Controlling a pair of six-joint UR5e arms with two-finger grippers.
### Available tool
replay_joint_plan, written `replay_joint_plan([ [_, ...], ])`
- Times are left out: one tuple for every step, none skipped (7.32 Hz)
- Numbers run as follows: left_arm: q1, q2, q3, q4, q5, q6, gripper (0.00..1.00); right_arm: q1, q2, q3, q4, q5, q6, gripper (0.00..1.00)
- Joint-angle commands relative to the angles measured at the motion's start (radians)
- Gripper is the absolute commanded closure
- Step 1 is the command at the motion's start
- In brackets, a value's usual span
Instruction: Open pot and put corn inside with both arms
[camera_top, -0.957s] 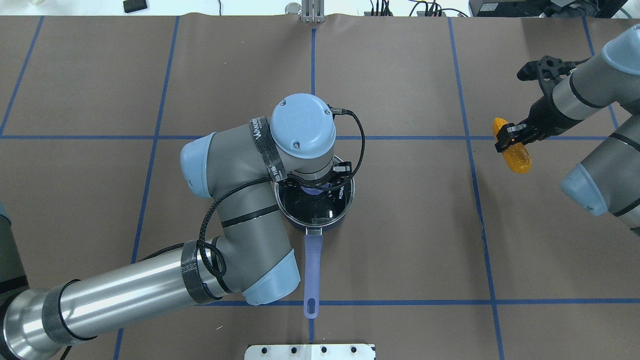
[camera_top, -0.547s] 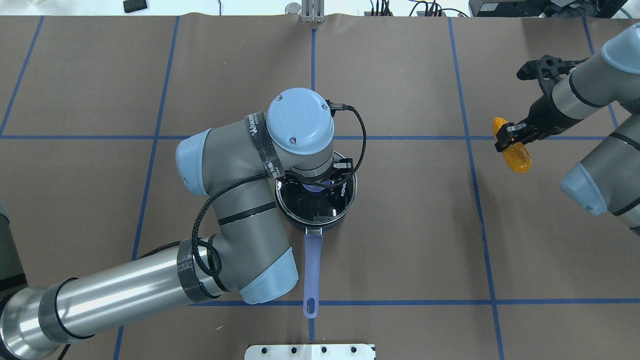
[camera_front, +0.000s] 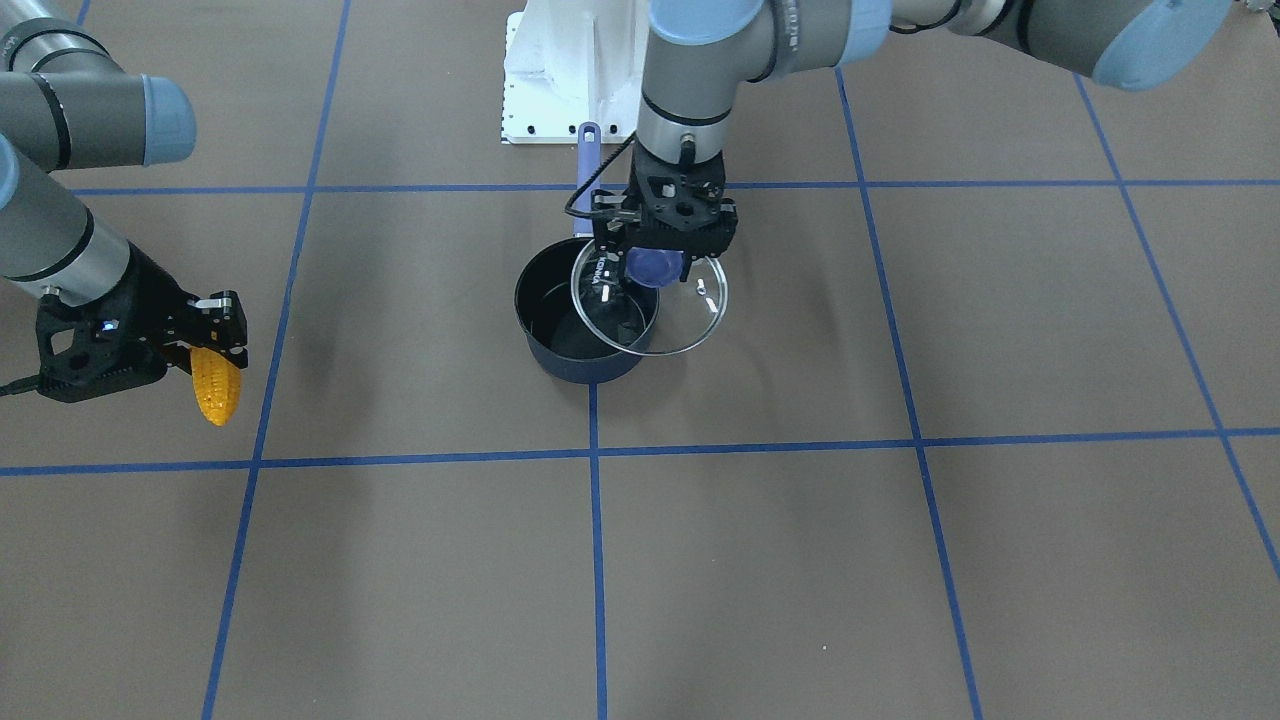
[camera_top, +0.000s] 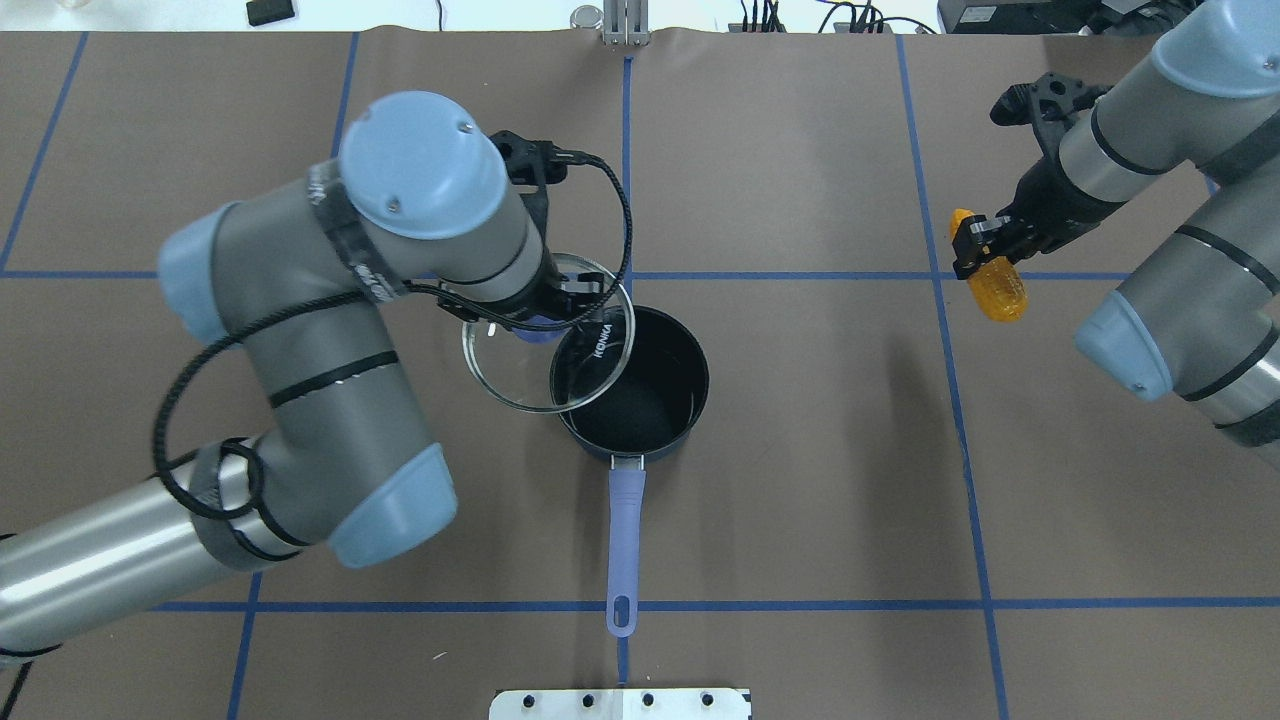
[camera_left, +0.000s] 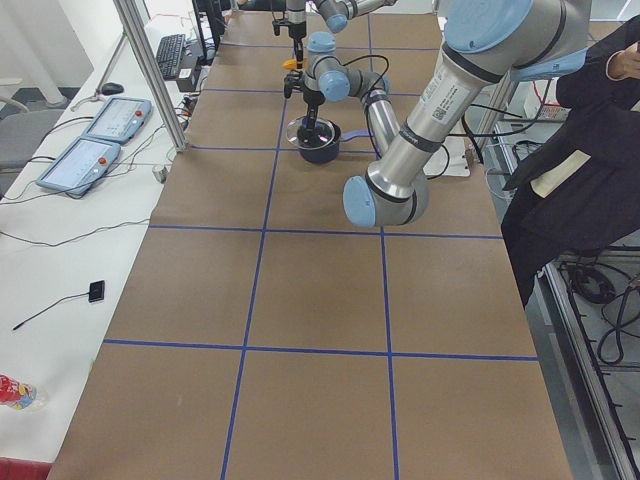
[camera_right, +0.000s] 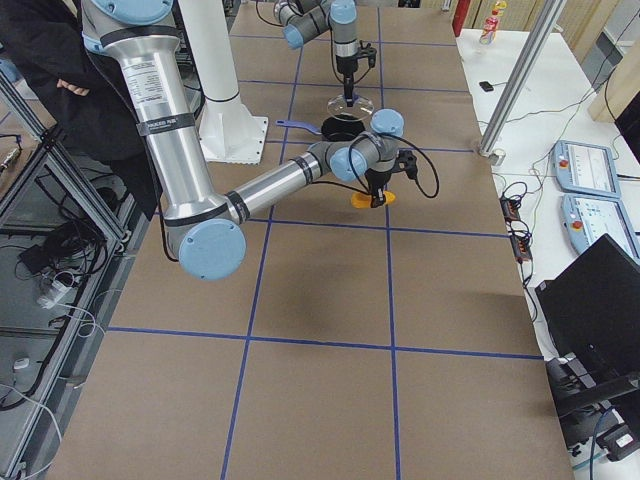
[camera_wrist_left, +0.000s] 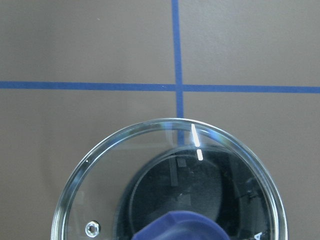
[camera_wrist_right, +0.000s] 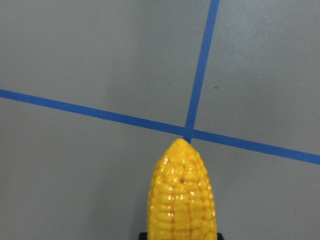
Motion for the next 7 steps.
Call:
replay_joint_plan([
  [-0.134,0.136,-0.068,-0.005,-0.103,0.21,0.48,-0.022,0.08,0.038,-0.092,-0.002,0.066,0.91],
  [-0.186,0.188,-0.069,-0.014,-0.118,0.299,0.48,-0.04,0.114,0.044,-0.117,-0.004,0.104,0.91],
  [-0.24,0.235,-0.069,-0.021,-0.121,0.39,0.48,-0.048,0.135,0.045,-0.122,-0.004,0.158,0.91],
  [-0.281,0.291,-0.061,-0.056,-0.15,0.457,0.48,-0.068,0.158,0.045,-0.122,-0.01,0.211,0.91],
  [-0.311,0.351,-0.03,-0.127,-0.16,0.526,0.48,-0.099,0.178,0.05,-0.123,-0.037,0.277,0.91],
  [-0.352,0.417,0.021,-0.231,-0.163,0.598,0.48,-0.129,0.2,0.051,-0.125,-0.066,0.343,0.91],
  [-0.39,0.452,0.096,-0.344,-0.208,0.658,0.48,-0.148,0.224,0.062,-0.148,-0.077,0.376,0.91],
])
